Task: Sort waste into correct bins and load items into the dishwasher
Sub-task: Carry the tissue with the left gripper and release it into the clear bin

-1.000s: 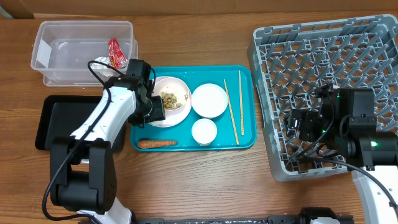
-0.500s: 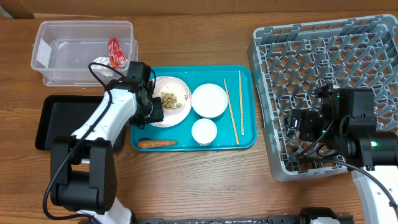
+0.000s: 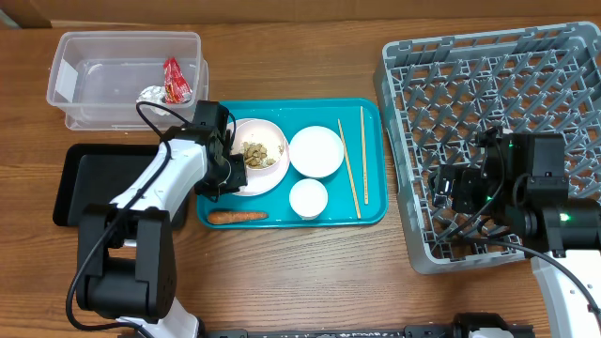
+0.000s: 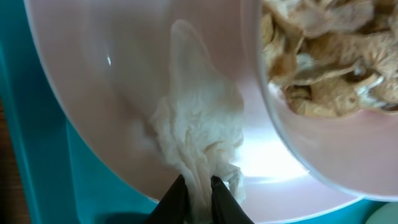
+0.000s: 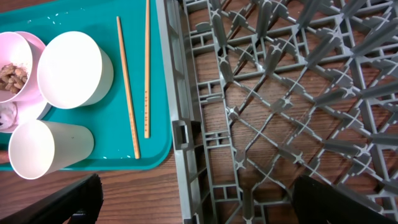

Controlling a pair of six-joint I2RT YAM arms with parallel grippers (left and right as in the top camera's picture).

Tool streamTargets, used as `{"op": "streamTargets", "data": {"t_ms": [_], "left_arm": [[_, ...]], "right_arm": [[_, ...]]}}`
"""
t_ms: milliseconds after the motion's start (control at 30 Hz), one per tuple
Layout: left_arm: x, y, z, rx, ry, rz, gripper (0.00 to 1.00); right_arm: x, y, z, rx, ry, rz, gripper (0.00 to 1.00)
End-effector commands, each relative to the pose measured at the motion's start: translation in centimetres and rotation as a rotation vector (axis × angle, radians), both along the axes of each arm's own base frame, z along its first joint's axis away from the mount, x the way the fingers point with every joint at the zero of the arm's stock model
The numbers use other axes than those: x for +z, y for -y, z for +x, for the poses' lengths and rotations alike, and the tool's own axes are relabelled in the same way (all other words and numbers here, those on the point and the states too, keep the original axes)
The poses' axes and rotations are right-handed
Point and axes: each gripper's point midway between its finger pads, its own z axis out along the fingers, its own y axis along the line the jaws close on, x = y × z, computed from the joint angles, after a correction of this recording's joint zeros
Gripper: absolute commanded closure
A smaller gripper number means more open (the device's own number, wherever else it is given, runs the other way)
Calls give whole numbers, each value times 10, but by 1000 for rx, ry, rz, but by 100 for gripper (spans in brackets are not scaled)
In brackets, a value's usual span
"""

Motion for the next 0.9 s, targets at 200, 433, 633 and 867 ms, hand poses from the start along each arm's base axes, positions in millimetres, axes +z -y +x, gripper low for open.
{"op": "streamTargets", "data": {"t_ms": [200,433,633,867], "left_arm": [[69,-19,36,28,81,68,94],[134,-46,81,98,264,120,94],[171,-83,133,196,503,185,93],[178,-115,177,277,658,221,89]], "right_arm": [[13,1,5,-2,40,-8,0],[13,1,6,-2,41,-8,0],[13,1,6,-2,41,-8,0],[13,1,6,-2,41,-8,0]]}}
